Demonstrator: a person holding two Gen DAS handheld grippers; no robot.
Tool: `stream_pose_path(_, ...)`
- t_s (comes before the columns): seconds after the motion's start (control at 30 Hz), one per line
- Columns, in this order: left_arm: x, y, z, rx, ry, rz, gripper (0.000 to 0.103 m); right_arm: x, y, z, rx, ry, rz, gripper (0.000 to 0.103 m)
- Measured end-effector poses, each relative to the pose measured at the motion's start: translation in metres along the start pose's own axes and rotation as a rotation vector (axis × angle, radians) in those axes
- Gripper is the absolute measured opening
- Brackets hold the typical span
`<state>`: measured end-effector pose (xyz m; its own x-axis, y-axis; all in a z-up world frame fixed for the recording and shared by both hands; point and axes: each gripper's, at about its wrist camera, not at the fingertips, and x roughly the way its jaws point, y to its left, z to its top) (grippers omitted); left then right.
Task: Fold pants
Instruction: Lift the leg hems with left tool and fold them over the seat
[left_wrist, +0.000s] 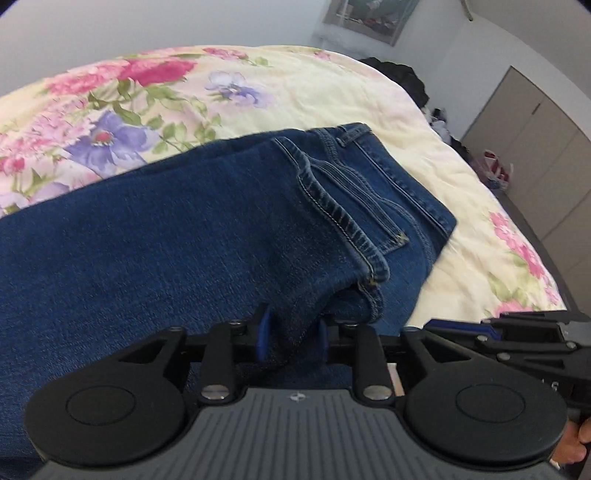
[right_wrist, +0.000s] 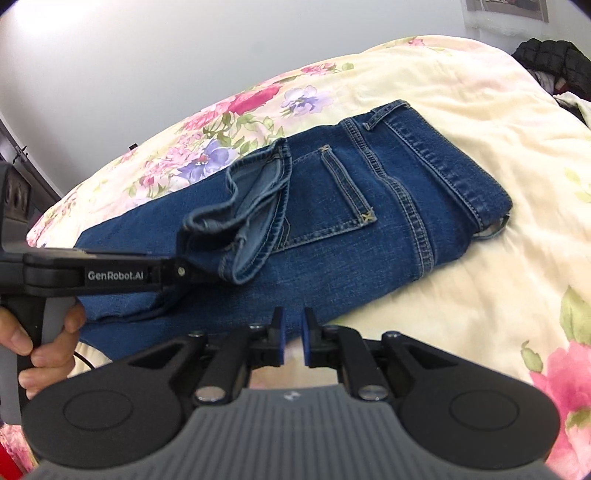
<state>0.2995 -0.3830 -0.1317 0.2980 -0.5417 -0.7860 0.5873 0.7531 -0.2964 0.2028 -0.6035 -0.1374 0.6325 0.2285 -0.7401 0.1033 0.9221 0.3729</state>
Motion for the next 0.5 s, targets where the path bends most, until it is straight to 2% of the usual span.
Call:
stream_pose_path(0.03,-0.001,0.0,-0.001,-0.003,0.009,-0.024,0.038,-0.003,0.0,0.0,0.004,-0.003,0.001,0.015)
stream_pose_path(0.07,-0.002,0.0,-0.002,-0.002,0.025,-0.055,0.044,-0.005,0.0,-0.001,0.013,-0.001,0.007,0.023)
stream_pose_path(0.1,-0.005,0.0,-0.003,-0.003,0.033,-0.084,0.049,-0.008,0.0,-0.001,0.025,0.001,0.014,0.025)
stream_pose_path(0.17,-0.011,0.001,-0.004,-0.003,0.027,-0.105,0.052,-0.011,-0.001,-0.001,0.056,0.002,0.042,0.028)
stream_pose_path(0.2,-0.015,0.001,-0.005,0.0,0.019,-0.101,0.052,-0.013,-0.001,0.0,0.076,-0.001,0.058,0.034)
stream_pose_path(0.23,-0.02,0.002,-0.004,0.005,0.007,-0.088,0.052,-0.015,-0.001,0.001,0.105,-0.007,0.071,0.038)
stream_pose_path(0.27,-0.026,0.004,-0.003,0.014,-0.011,-0.068,0.052,-0.016,-0.002,0.002,0.143,-0.011,0.085,0.048)
stream_pose_path(0.3,-0.033,0.006,-0.002,0.026,-0.036,-0.042,0.053,-0.016,-0.004,0.004,0.176,-0.013,0.105,0.05)
stream_pose_path(0.43,-0.049,0.02,0.009,0.044,-0.075,0.076,0.053,-0.006,-0.009,0.014,0.316,-0.011,0.179,0.051)
stream_pose_path(0.5,-0.052,0.029,0.013,0.04,-0.08,0.12,0.053,0.004,-0.01,0.018,0.371,-0.01,0.2,0.055)
